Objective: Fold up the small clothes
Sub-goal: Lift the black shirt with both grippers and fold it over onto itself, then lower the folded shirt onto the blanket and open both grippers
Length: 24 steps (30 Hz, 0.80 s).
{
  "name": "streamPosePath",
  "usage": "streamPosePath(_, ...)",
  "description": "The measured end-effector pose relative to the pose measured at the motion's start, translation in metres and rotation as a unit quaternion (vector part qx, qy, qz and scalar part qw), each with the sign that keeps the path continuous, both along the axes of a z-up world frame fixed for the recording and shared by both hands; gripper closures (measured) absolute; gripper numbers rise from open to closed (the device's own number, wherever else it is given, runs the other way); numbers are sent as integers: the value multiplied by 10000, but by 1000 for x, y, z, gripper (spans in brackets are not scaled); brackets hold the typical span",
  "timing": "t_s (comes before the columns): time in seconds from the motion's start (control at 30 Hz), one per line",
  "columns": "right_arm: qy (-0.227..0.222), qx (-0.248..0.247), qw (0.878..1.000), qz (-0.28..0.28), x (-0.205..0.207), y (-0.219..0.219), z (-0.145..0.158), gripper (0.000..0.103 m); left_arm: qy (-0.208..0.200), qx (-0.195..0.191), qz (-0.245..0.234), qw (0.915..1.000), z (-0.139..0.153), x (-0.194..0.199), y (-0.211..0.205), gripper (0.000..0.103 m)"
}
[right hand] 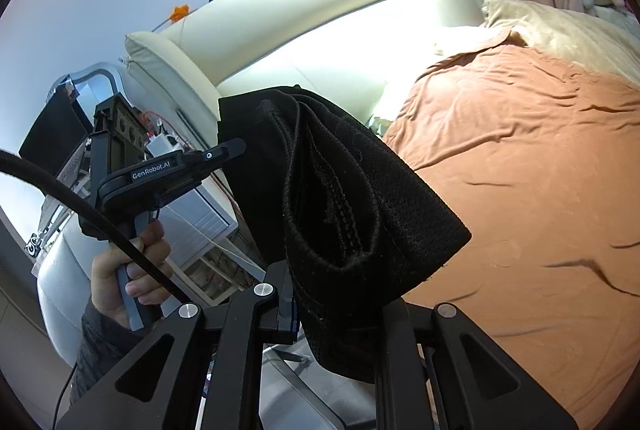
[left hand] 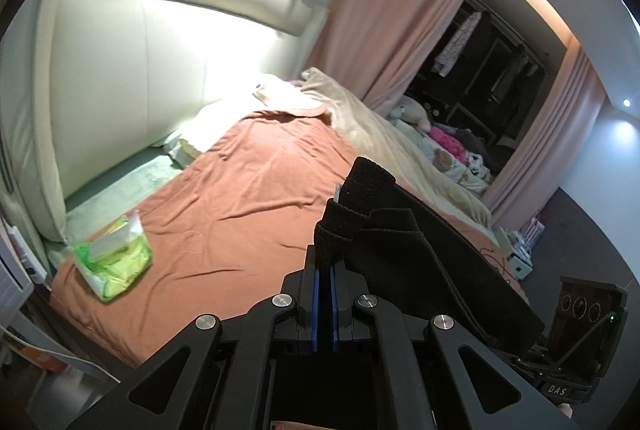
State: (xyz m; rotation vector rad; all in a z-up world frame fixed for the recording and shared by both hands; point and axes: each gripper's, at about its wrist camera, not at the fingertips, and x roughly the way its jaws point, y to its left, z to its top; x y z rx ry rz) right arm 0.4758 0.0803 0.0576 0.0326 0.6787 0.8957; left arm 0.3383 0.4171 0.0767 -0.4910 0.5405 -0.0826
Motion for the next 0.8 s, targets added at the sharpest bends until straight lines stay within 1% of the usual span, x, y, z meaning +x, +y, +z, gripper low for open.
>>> streamPosePath(0.1,93,-4,9999,48,13,14,-9,94,62,10,162,9998,-6,2,16,99)
streamPosePath(0.23,129,-54,9998,138,30,32,-21,94,207,166,302,9992,-16,17,31,99)
streamPosePath(0.37,243,-104,9995,169,55,47,-38,94,371,152,384,9985,-37,45,49,99)
streamPosePath(0.43,277,-205,9994,100,71,52,-48,94,492,167,414,9978,-49,61,54,99)
streamPosePath(0.53,277,-292,9992,-43,96,58,-58,94,641,72,437,9970,-66,86,62,99)
streamPosePath(0.63,339,-335,9988,-64,116,71,-67,94,730,220,515,9958,-76,105,62,99)
streamPosePath(0.73,422,-378,9984,-88,135,78,-77,94,809,155,540,9951,-90,125,68,99)
streamPosePath(0.8,471,-416,9980,-114,148,82,-83,94,885,201,562,9943,-99,140,70,99)
